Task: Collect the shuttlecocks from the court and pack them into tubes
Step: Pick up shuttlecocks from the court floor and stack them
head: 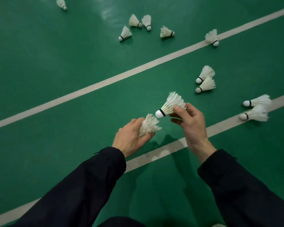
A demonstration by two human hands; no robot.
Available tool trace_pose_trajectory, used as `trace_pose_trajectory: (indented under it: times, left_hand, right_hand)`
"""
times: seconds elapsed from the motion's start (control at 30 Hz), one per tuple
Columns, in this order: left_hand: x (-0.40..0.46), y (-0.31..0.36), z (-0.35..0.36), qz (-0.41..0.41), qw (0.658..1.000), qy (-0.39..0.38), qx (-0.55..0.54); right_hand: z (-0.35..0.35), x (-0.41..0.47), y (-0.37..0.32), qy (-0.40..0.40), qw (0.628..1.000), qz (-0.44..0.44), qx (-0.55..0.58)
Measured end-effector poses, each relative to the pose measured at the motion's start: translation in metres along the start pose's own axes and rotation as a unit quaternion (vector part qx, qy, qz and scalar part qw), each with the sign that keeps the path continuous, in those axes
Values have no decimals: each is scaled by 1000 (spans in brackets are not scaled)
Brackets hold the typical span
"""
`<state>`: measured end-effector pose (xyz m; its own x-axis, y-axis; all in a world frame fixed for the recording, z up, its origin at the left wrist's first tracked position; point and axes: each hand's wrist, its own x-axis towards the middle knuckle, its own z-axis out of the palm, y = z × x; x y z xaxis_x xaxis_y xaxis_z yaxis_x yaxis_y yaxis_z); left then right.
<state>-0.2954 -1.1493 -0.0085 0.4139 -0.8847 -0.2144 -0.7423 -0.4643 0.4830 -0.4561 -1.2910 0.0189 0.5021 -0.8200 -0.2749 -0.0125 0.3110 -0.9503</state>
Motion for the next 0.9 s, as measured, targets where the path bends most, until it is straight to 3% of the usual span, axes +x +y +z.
trace_pose_trajectory:
  times: [0.1,0.37,0.53,0.7,0.9]
  left_hand:
    - [4,22,2,26,999,8,-31]
    - [-21,128,-63,95,993,0,-74]
    - [-65,228,-153,172,983,-64,-16]
    - [-119,304,-260,293,946,-110,83]
    - [-198,377,-379,345,932,-100,40]
  right_hand:
    - [-12,-28,-11,-7,999,-18,-45]
    - [-59,-98,-114,128,987,-28,-90]
    - [-73,-179,-225,73,971,-26,-224]
    - [-70,-263,-336,52,913,-18,-404]
    - [-14,-372,-456,96,969,-20,-226]
